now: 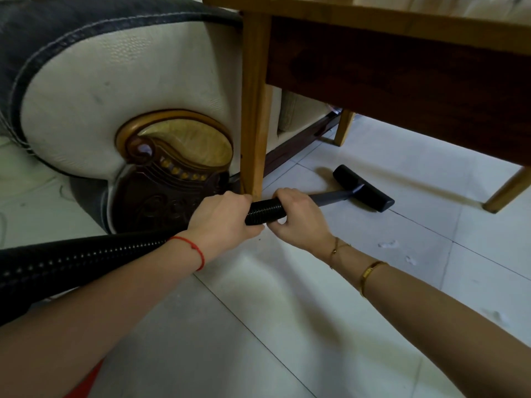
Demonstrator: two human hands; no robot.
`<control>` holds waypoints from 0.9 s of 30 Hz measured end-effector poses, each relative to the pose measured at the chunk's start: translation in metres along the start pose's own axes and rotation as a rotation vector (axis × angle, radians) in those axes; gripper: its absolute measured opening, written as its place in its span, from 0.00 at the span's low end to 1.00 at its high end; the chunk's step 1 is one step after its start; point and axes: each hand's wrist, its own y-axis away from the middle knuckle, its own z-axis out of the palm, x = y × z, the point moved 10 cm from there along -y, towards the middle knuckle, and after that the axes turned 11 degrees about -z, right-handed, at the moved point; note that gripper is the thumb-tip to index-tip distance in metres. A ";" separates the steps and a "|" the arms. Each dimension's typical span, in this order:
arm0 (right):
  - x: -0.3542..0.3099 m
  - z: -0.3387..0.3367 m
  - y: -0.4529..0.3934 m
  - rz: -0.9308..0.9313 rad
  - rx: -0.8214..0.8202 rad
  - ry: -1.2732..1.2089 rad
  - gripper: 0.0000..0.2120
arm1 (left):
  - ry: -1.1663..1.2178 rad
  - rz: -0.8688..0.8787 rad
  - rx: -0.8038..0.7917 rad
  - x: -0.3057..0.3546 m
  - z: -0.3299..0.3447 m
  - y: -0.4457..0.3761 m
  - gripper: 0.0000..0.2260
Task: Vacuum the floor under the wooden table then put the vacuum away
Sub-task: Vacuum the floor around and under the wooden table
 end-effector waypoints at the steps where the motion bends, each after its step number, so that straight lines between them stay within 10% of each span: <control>1: 0.004 -0.002 0.001 0.007 -0.005 0.010 0.10 | 0.007 0.002 0.000 0.004 0.000 -0.002 0.15; 27: 0.180 -0.029 0.053 0.224 -0.274 0.077 0.14 | 0.044 0.050 -0.016 0.152 0.058 -0.099 0.15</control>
